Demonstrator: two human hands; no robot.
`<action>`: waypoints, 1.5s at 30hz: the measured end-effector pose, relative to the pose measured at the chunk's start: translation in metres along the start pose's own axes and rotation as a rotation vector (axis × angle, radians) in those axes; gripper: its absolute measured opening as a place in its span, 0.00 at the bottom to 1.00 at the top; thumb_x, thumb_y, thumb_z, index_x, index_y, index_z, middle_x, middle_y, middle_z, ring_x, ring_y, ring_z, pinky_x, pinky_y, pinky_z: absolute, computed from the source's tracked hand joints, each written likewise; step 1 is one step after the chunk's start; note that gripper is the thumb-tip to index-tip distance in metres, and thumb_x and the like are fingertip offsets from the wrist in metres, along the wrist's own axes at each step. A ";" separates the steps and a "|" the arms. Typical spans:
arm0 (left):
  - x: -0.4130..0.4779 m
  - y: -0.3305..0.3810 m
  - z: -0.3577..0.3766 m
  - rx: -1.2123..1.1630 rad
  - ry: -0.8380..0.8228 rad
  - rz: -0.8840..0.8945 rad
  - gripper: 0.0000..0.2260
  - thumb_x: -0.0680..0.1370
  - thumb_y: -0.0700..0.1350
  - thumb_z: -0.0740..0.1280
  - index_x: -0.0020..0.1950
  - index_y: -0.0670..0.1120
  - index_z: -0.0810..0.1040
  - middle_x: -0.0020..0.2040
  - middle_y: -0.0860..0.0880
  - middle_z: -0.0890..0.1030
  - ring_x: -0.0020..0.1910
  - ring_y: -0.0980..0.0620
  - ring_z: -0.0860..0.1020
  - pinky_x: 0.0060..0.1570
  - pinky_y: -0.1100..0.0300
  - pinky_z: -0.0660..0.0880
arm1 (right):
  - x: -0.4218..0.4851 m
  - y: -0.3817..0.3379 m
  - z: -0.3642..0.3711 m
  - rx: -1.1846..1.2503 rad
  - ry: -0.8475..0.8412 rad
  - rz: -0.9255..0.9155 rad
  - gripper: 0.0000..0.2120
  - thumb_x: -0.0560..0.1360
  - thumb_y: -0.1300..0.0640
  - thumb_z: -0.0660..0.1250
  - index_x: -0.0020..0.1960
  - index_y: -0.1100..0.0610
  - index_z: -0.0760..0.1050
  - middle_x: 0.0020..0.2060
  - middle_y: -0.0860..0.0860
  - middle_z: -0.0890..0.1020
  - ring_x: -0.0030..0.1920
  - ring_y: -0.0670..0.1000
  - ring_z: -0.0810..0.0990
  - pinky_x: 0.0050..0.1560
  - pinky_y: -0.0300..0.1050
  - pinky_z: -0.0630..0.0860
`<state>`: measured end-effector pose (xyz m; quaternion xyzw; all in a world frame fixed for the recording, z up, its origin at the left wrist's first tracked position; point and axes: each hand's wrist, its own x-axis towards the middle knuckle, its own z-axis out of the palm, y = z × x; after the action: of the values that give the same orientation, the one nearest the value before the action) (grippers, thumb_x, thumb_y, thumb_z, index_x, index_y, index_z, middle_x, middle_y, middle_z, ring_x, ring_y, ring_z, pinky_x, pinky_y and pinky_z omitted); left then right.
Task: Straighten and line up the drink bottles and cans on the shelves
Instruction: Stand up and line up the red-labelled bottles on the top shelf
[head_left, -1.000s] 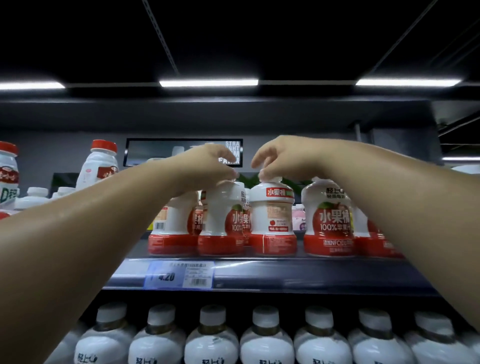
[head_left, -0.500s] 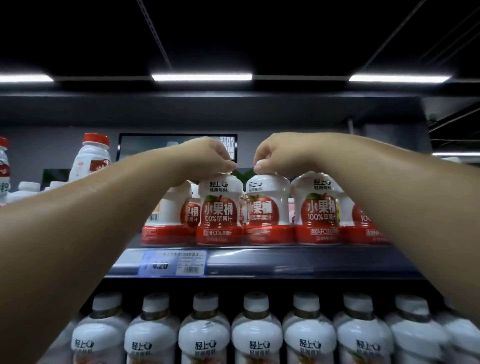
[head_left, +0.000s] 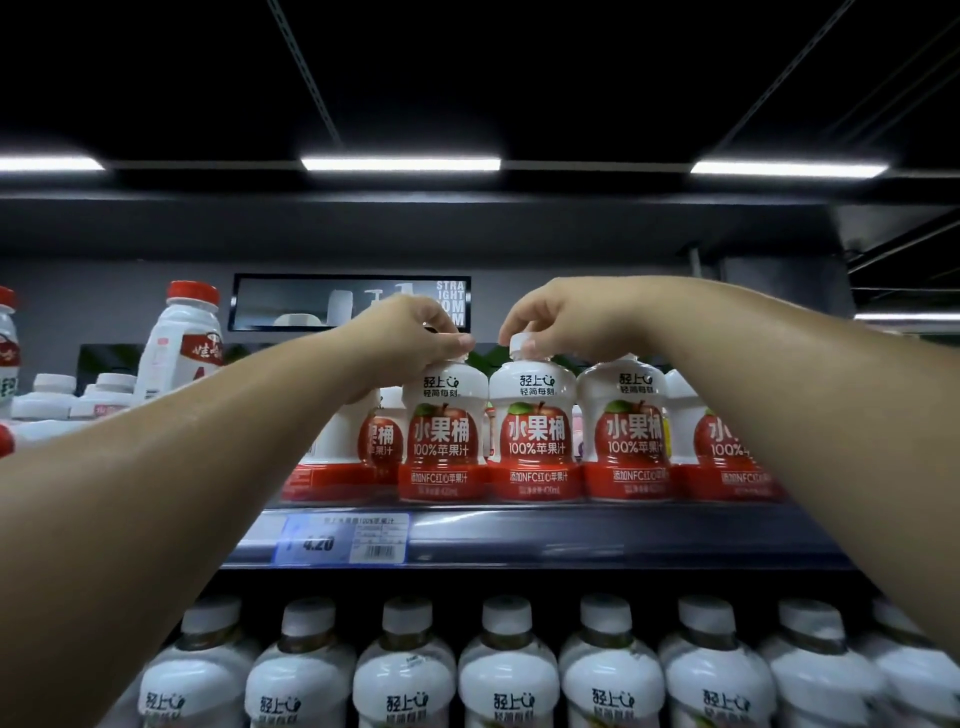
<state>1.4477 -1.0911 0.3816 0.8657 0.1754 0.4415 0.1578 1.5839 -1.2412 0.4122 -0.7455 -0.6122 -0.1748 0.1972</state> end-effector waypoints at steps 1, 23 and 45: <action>-0.001 0.000 0.000 0.004 0.001 0.002 0.12 0.76 0.56 0.70 0.51 0.49 0.80 0.43 0.49 0.83 0.40 0.52 0.81 0.36 0.59 0.75 | -0.001 0.000 0.001 0.005 0.000 0.003 0.09 0.81 0.53 0.65 0.60 0.46 0.78 0.51 0.43 0.82 0.49 0.45 0.81 0.44 0.42 0.74; -0.038 -0.047 -0.075 0.268 0.125 0.186 0.12 0.80 0.50 0.66 0.64 0.54 0.76 0.63 0.51 0.77 0.56 0.52 0.75 0.50 0.56 0.74 | -0.006 -0.082 0.050 -0.152 0.314 -0.035 0.18 0.81 0.43 0.61 0.69 0.44 0.72 0.69 0.46 0.74 0.70 0.52 0.68 0.69 0.51 0.60; -0.081 -0.122 -0.097 0.029 0.064 0.038 0.16 0.76 0.46 0.72 0.62 0.51 0.73 0.56 0.50 0.78 0.52 0.53 0.79 0.50 0.57 0.77 | 0.072 -0.168 0.076 -0.291 0.085 -0.045 0.24 0.81 0.65 0.57 0.74 0.51 0.69 0.71 0.52 0.71 0.47 0.48 0.75 0.38 0.36 0.68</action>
<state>1.3039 -1.0068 0.3264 0.8564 0.1704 0.4695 0.1312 1.4341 -1.1133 0.3964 -0.7441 -0.5882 -0.2975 0.1090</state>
